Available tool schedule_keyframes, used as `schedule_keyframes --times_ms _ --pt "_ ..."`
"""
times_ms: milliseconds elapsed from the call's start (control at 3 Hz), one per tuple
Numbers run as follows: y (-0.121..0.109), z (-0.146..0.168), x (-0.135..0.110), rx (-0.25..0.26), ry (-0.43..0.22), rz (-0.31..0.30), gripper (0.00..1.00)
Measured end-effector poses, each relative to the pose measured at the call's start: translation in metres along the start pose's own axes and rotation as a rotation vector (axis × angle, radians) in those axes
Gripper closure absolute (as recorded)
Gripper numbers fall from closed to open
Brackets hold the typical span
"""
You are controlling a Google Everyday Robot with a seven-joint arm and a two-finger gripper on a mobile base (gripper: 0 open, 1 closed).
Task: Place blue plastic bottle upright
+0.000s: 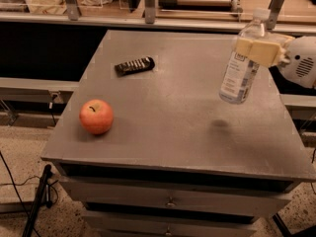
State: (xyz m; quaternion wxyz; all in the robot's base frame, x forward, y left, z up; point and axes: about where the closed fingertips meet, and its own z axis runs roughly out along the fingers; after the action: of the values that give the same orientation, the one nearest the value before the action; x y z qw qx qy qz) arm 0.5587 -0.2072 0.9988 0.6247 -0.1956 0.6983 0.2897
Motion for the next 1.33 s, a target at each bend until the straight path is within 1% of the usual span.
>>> schedule_keyframes --times_ms 333,667,1000,1333 --pt "0.026 0.007 -0.005 -0.12 -0.084 -0.032 1.0" --pt "0.029 0.01 -0.009 -0.141 -0.106 -0.074 1.0" --pt "0.034 0.009 -0.01 -0.252 -0.197 -0.11 1.0" --pt "0.041 0.006 -0.014 -0.329 -0.265 -0.2 1.0"
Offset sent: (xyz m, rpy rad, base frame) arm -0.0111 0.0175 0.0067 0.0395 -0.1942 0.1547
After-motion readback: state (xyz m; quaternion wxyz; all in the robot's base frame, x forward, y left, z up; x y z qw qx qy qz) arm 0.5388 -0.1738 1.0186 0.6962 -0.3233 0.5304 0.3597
